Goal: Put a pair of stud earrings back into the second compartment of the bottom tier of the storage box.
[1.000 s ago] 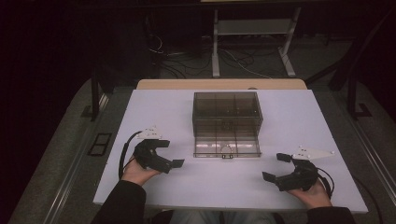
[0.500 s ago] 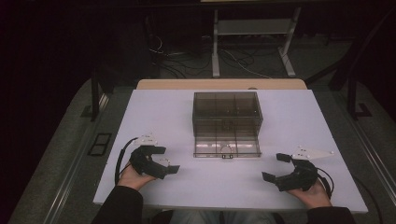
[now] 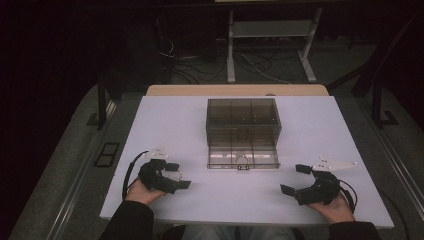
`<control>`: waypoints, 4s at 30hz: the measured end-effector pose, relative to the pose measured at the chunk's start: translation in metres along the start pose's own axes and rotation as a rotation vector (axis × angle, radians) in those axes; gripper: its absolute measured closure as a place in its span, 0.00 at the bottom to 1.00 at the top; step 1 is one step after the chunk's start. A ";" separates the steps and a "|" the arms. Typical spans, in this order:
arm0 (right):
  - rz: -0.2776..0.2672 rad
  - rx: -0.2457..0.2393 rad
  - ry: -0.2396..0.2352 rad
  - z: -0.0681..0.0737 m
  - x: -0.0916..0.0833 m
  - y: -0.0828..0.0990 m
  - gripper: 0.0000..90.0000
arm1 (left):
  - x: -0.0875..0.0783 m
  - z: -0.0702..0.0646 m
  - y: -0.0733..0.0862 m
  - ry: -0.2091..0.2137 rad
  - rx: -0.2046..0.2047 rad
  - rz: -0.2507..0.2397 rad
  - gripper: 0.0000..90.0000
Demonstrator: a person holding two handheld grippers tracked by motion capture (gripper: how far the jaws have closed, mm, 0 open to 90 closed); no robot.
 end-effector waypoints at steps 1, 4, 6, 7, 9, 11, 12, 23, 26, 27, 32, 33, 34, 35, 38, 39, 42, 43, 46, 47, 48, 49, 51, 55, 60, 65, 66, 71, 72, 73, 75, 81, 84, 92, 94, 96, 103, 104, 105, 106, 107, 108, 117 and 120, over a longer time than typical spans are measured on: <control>0.000 0.001 0.000 0.000 0.000 0.000 0.00 | 0.000 0.001 0.001 -0.004 0.002 0.003 0.14; 0.001 0.001 -0.001 0.000 0.000 0.000 0.00 | 0.002 0.004 0.004 -0.030 0.013 0.028 0.16; 0.002 0.000 -0.002 0.000 0.000 0.000 0.00 | 0.004 0.005 0.006 -0.043 0.015 0.040 0.16; 0.002 0.000 -0.002 0.000 0.000 0.000 0.00 | 0.004 0.005 0.008 -0.052 0.023 0.051 0.17; 0.001 0.000 -0.002 0.000 0.000 0.000 0.00 | 0.004 0.006 0.009 -0.063 0.036 0.066 0.22; 0.002 0.000 -0.003 0.000 0.000 0.000 0.00 | 0.004 0.006 0.010 -0.086 0.047 0.080 0.27; 0.002 -0.001 -0.003 0.000 0.000 0.000 0.00 | 0.003 0.006 0.010 -0.093 0.051 0.084 0.30; 0.002 0.000 -0.005 0.000 0.000 0.000 0.00 | 0.002 0.011 0.013 -0.115 0.054 0.110 0.48; 0.003 -0.002 -0.006 0.001 0.000 0.000 0.00 | 0.002 0.012 0.013 -0.125 0.064 0.122 0.54; 0.003 -0.002 -0.007 0.001 0.000 0.000 0.00 | 0.002 0.012 0.014 -0.128 0.070 0.127 0.56; 0.001 -0.003 -0.007 0.000 0.000 0.000 0.00 | 0.003 0.013 0.014 -0.151 0.091 0.153 0.67; 0.001 -0.003 -0.007 0.000 0.000 0.000 0.00 | 0.003 0.013 0.014 -0.151 0.093 0.154 0.69; 0.002 -0.003 -0.007 0.001 0.000 0.000 0.00 | 0.003 0.013 0.014 -0.152 0.095 0.156 0.72; 0.002 -0.004 -0.007 0.001 0.000 0.000 0.00 | 0.003 0.013 0.014 -0.154 0.094 0.156 0.74; 0.001 -0.004 -0.008 0.001 0.000 0.000 0.00 | 0.004 0.012 0.014 -0.165 0.104 0.162 0.79; 0.001 -0.005 -0.007 0.000 0.000 0.000 0.00 | 0.004 0.012 0.014 -0.169 0.113 0.170 0.81; 0.000 -0.005 -0.006 0.000 0.000 0.000 0.00 | 0.004 0.011 0.014 -0.173 0.108 0.177 0.87; 0.001 -0.005 -0.006 0.000 0.000 0.000 0.00 | 0.005 0.011 0.014 -0.173 0.100 0.176 0.89; 0.001 -0.007 -0.007 0.000 0.000 0.000 0.00 | 0.004 0.014 0.014 -0.158 0.086 0.178 0.94; 0.000 -0.006 -0.007 0.000 0.000 -0.001 0.00 | 0.004 0.015 0.014 -0.151 0.072 0.176 0.94; -0.001 -0.004 -0.006 0.000 0.000 -0.001 0.00 | 0.004 0.015 0.014 -0.149 0.067 0.175 0.94; -0.001 -0.004 -0.006 0.000 0.000 -0.001 0.00 | 0.004 0.015 0.014 -0.149 0.060 0.176 0.94; -0.001 -0.003 -0.006 0.000 0.000 -0.001 0.00 | 0.004 0.015 0.013 -0.149 0.056 0.186 0.94; -0.002 -0.004 -0.006 0.000 -0.001 -0.001 0.00 | 0.003 0.016 0.013 -0.129 0.036 0.185 0.94; -0.004 -0.004 -0.005 0.000 -0.001 -0.001 0.00 | 0.000 0.016 0.012 -0.118 0.027 0.175 0.94; -0.003 -0.006 -0.004 0.000 -0.001 -0.001 0.00 | -0.005 0.016 0.009 -0.107 0.008 0.141 0.94; -0.003 -0.006 -0.005 0.000 -0.001 -0.001 0.00 | -0.006 0.016 0.008 -0.105 0.009 0.134 0.94; -0.003 -0.004 -0.005 0.000 -0.001 -0.001 0.00 | -0.011 0.017 0.006 -0.089 -0.011 0.089 0.95; -0.003 -0.004 -0.005 0.000 -0.001 -0.001 0.00 | -0.012 0.017 0.005 -0.084 -0.015 0.083 0.95; -0.003 -0.004 -0.005 0.000 -0.001 -0.001 0.00 | -0.013 0.017 0.005 -0.080 -0.022 0.073 0.95; -0.003 -0.004 -0.005 0.000 -0.001 -0.001 0.00 | -0.014 0.017 0.003 -0.070 -0.032 0.053 0.95; -0.002 -0.005 -0.004 0.000 -0.001 0.000 0.00 | -0.022 0.015 -0.004 -0.043 -0.047 -0.008 0.95; -0.002 -0.004 -0.003 0.000 -0.001 0.000 0.00 | -0.024 0.014 -0.008 -0.042 -0.048 -0.040 0.95; -0.003 0.000 -0.003 0.000 -0.001 0.000 0.00 | -0.029 0.007 -0.024 -0.035 -0.019 -0.085 0.95; -0.003 -0.001 -0.004 0.000 -0.001 0.000 0.00 | -0.028 0.004 -0.029 -0.034 -0.006 -0.093 0.95; -0.004 0.000 -0.004 0.000 -0.001 0.000 0.00 | -0.027 0.001 -0.034 -0.041 0.016 -0.101 0.95; -0.005 0.002 -0.004 0.000 -0.001 0.000 0.00 | -0.017 -0.010 -0.054 -0.030 0.066 -0.092 0.95; -0.006 0.002 -0.004 -0.001 -0.002 0.000 0.00 | -0.016 -0.011 -0.056 -0.032 0.070 -0.090 0.95; -0.006 0.004 -0.004 -0.001 -0.002 0.000 0.00 | -0.015 -0.012 -0.058 -0.027 0.077 -0.090 0.95; -0.005 0.004 -0.004 -0.001 -0.002 0.000 0.00 | -0.015 -0.013 -0.059 -0.029 0.079 -0.083 0.95; -0.005 0.005 -0.003 -0.001 -0.002 0.000 0.00 | -0.014 -0.014 -0.061 -0.027 0.081 -0.086 0.95; -0.006 0.004 -0.003 -0.001 -0.002 0.000 0.00 | -0.013 -0.015 -0.062 -0.026 0.087 -0.083 0.95; -0.004 0.003 -0.003 -0.001 -0.002 0.000 0.00 | 0.001 -0.025 -0.076 -0.009 0.127 -0.061 0.95; -0.003 0.002 -0.005 -0.001 -0.002 0.000 0.00 | 0.005 -0.029 -0.081 -0.006 0.139 -0.055 0.95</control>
Point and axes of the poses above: each handheld gripper's, and its own axes: x roughly forward along the jaws, y roughly out of its underside, z roughly to its left, the point moved 4 cm from there along x, roughly forward along the jaws, and after that the axes turned 5 degrees about -x, right-handed, at the moved point
